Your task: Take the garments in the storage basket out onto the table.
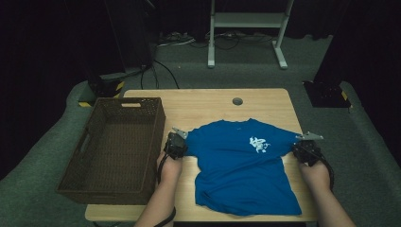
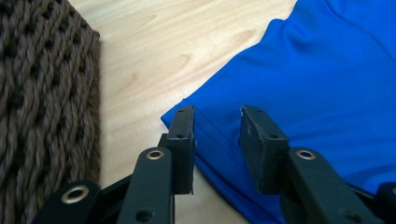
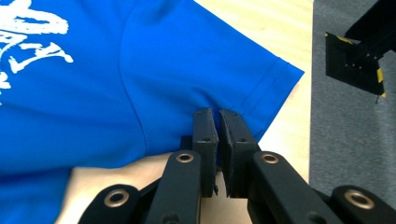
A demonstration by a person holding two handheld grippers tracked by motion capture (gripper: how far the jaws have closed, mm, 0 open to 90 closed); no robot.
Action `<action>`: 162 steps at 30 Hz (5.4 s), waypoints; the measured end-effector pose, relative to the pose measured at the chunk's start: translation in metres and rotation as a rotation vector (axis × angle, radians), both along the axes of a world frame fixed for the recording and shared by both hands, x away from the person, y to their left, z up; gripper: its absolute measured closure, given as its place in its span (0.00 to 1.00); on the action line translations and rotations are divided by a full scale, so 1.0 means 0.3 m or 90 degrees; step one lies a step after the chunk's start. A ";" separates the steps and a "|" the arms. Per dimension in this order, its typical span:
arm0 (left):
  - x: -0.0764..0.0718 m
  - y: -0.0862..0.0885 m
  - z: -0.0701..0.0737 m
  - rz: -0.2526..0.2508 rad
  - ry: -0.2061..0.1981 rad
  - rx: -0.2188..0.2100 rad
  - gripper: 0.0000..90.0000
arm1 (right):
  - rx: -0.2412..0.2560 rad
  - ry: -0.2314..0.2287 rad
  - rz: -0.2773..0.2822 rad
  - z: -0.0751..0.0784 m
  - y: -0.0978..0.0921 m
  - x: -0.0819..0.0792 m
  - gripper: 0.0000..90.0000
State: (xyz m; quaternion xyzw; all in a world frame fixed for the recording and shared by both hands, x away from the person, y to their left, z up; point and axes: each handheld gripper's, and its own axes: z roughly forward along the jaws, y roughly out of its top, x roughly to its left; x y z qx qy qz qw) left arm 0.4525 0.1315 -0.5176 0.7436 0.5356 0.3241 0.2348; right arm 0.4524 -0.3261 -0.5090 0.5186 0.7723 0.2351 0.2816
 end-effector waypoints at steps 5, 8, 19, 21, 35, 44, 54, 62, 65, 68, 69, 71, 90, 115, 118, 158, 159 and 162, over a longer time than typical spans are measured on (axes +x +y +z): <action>0.031 -0.001 0.000 0.006 -0.002 0.018 0.73 | -0.017 -0.004 -0.002 -0.001 -0.003 0.045 0.93; 0.040 -0.003 0.014 0.016 0.008 0.012 0.70 | -0.019 -0.003 -0.006 0.004 -0.006 0.057 0.85; -0.124 -0.092 0.119 -0.088 -0.056 -0.044 0.60 | 0.057 -0.049 0.036 0.089 0.036 -0.093 0.77; -0.142 -0.120 0.100 -0.110 -0.045 -0.053 0.60 | 0.076 -0.039 0.046 0.084 0.057 -0.119 0.76; -0.034 -0.140 -0.003 -0.103 -0.007 -0.035 0.61 | 0.041 0.002 0.047 -0.001 0.130 -0.032 0.73; 0.010 -0.125 0.004 -0.092 -0.019 -0.026 0.58 | 0.038 0.008 0.030 0.010 0.122 0.022 0.67; -0.206 -0.137 0.049 -0.146 -0.015 -0.090 0.57 | 0.083 -0.019 0.055 0.049 0.095 -0.163 0.71; -0.384 -0.138 0.049 -0.161 -0.001 -0.179 0.56 | 0.062 -0.014 0.074 0.029 0.098 -0.301 0.69; -0.431 -0.168 0.037 -0.182 0.011 -0.172 0.57 | 0.059 -0.014 0.083 0.024 0.110 -0.327 0.68; -0.473 -0.173 0.037 -0.187 0.016 -0.192 0.60 | 0.057 -0.019 0.091 0.021 0.123 -0.350 0.67; -0.485 -0.172 0.040 -0.189 0.017 -0.197 0.60 | 0.054 -0.021 0.093 0.020 0.126 -0.357 0.67; -0.509 -0.175 0.043 -0.192 0.013 -0.196 0.62 | 0.055 -0.023 0.094 0.017 0.132 -0.368 0.67; -0.719 -0.132 0.014 -0.194 0.009 -0.211 0.96 | 0.065 -0.021 0.086 -0.018 0.129 -0.388 0.67; -0.655 -0.157 -0.002 -0.220 0.031 -0.154 0.74 | 0.091 -0.007 0.074 0.020 0.065 -0.511 0.59; -0.658 -0.169 -0.011 -0.229 0.026 -0.129 0.74 | 0.095 0.006 0.082 0.017 0.050 -0.561 0.59; -0.455 -0.159 -0.013 -0.196 0.032 -0.148 0.55 | 0.102 0.028 0.070 -0.008 0.149 -0.332 0.59; -0.455 -0.158 -0.013 -0.198 0.031 -0.145 0.55 | 0.104 0.027 0.069 -0.009 0.148 -0.333 0.59; -0.457 -0.156 -0.015 -0.202 0.028 -0.143 0.55 | 0.103 0.028 0.071 -0.008 0.147 -0.336 0.59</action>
